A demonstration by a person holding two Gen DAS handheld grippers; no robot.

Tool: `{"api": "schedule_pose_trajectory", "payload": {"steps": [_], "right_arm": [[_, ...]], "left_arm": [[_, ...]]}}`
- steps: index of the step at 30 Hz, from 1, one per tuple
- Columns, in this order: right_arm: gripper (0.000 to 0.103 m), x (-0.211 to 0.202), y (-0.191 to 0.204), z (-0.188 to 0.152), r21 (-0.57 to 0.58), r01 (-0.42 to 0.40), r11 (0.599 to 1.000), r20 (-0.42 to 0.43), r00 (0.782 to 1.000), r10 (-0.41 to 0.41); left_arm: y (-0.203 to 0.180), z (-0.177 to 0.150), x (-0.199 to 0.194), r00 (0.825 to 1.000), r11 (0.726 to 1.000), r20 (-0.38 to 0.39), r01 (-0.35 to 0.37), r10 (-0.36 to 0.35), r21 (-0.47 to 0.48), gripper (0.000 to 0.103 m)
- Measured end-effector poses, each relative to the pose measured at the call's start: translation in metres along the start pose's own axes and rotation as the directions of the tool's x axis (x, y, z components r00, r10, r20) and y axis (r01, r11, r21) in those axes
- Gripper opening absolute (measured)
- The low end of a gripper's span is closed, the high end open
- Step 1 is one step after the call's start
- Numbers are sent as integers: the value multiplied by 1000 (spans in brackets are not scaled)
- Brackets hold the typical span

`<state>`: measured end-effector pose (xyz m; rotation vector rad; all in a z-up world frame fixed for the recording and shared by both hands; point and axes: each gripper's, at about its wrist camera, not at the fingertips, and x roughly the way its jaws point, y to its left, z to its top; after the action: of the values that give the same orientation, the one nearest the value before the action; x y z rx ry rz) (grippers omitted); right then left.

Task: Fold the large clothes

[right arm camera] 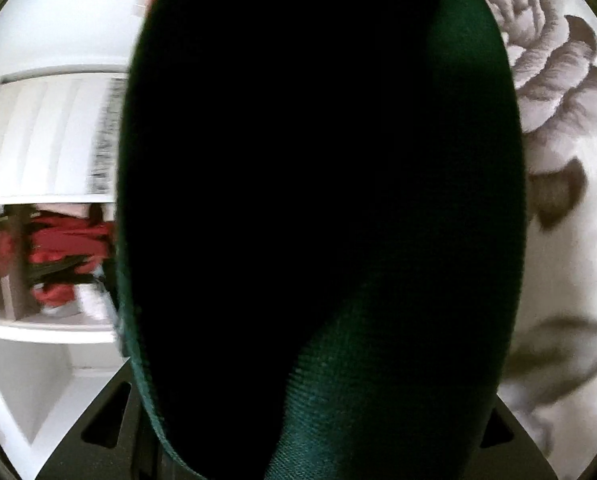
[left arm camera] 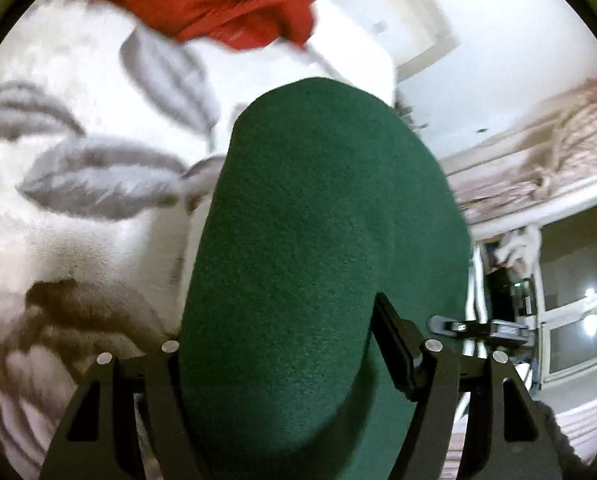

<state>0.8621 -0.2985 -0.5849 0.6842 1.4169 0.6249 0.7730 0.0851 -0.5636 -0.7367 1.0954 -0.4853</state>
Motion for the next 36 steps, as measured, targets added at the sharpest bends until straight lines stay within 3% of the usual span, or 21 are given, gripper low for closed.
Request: {"api": "schedule_pose_trajectory", "payload": {"steps": [4, 7, 10, 12, 14, 15, 16, 18, 20, 22, 24, 25, 27, 29, 31, 36], "right_arm": [[42, 27, -40, 23, 41, 27, 999, -2, 1000, -27], [42, 35, -62, 28, 71, 1, 997, 3, 1000, -1], [46, 28, -58, 28, 74, 31, 997, 6, 999, -31], [59, 15, -43, 23, 48, 101, 994, 9, 995, -101], [60, -1, -25, 12, -1, 215, 977, 30, 976, -215], [66, -9, -15, 1, -29, 280, 960, 44, 959, -278], [71, -15, -9, -9, -36, 338, 940, 63, 940, -336], [74, -38, -4, -32, -38, 474, 880, 121, 876, -467], [76, -49, 8, -58, -34, 570, 821, 182, 811, -556], [84, -24, 38, -77, -26, 647, 762, 222, 747, -627], [87, -2, 71, -103, -23, 720, 693, 273, 672, -689], [88, -1, 86, -129, -18, 760, 649, 298, 624, -722], [90, -6, 111, -137, -9, 802, 597, 336, 565, -753], [91, -13, 131, -154, -8, 820, 573, 353, 538, -765], [91, -26, 154, -183, 6, 841, 541, 388, 497, -776], [92, -82, 224, -266, 47, 848, 528, 452, 454, -768]], "left_arm": [[28, 1, 22, 1000, 1000, 7, 7, -7, -7, 85], [30, 0, 20, 1000, 1000, 5, -5, 5, -21, 86], [0, -1, -6, 996, 995, 12, -91, 91, 26, 86], [-17, 1, -20, 990, 990, 2, -138, 138, 41, 86], [-30, -8, -33, 975, 972, 38, -220, 218, 85, 86], [-35, -11, -38, 968, 963, 62, -249, 244, 100, 85], [-45, -21, -48, 946, 939, 104, -320, 308, 127, 86], [-61, -37, -60, 916, 906, 160, -393, 369, 158, 87], [-76, -52, -70, 874, 859, 208, -476, 439, 186, 103], [-88, -65, -78, 844, 826, 241, -527, 480, 198, 103], [-103, -80, -86, 824, 806, 254, -557, 506, 200, 103], [-109, -88, -91, 813, 796, 262, -572, 519, 198, 103], [-124, -100, -103, 804, 788, 280, -583, 525, 197, 103], [-140, -111, -114, 791, 776, 299, -599, 534, 198, 103], [-158, -119, -123, 779, 761, 308, -615, 545, 207, 103], [-210, -155, -170, 764, 742, 361, -629, 535, 232, 103]]}}
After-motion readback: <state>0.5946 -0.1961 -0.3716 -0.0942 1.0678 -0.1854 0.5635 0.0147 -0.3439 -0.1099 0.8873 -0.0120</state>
